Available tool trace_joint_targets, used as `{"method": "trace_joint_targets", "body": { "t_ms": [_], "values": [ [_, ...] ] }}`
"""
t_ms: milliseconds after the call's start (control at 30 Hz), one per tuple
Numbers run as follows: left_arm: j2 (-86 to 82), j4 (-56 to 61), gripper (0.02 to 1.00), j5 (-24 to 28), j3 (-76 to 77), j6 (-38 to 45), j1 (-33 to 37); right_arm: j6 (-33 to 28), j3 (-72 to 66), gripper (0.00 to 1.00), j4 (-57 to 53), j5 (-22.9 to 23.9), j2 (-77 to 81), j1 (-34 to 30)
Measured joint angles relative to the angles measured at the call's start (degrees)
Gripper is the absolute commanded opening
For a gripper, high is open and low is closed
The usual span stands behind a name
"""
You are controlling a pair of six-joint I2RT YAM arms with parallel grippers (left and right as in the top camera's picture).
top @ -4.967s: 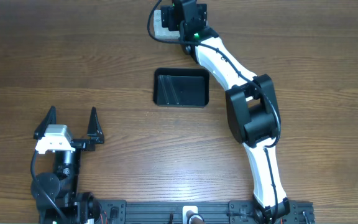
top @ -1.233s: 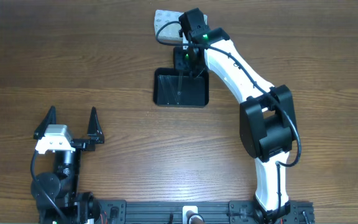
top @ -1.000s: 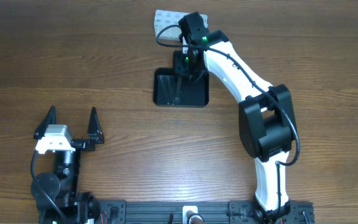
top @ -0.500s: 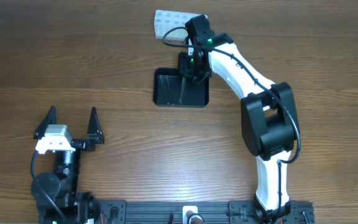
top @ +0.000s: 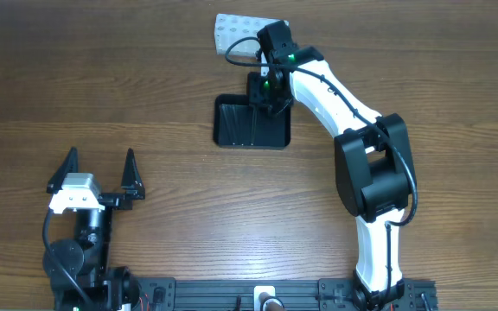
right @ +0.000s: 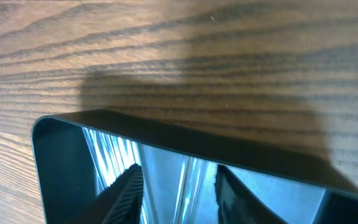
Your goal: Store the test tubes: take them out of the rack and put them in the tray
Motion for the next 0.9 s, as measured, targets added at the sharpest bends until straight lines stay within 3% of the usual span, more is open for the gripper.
{"method": "trace_joint_targets", "body": {
  "t_ms": [100, 200, 300, 433, 633, 900],
  "values": [
    [0.0, 0.0, 0.998, 0.0, 0.0, 0.0, 0.0, -1.3, 0.0, 0.487, 0.1, 0.0, 0.0, 0.0],
    [0.0, 0.0, 0.998, 0.0, 0.0, 0.0, 0.0, -4.2, -0.1, 0.691, 0.5, 0.0, -0.7, 0.0],
    [0.0, 0.0, 0.998, 0.0, 0.0, 0.0, 0.0, -6.9, -0.3, 0.787, 2.0, 0.2, -3.4, 0.0],
    [0.0, 0.0, 0.998, 0.0, 0.0, 0.0, 0.0, -9.9, -0.6, 0.993, 8.8, 3.2, -10.0, -0.2],
    [0.0, 0.0, 0.998, 0.0, 0.0, 0.0, 0.0, -13.3, 0.0, 0.993, 25.2, 11.1, -15.6, -2.4],
    [0.0, 0.0, 0.998, 0.0, 0.0, 0.0, 0.0, -18.6, 0.0, 0.991, 38.5, 17.3, -7.1, -4.1]
  ]
}}
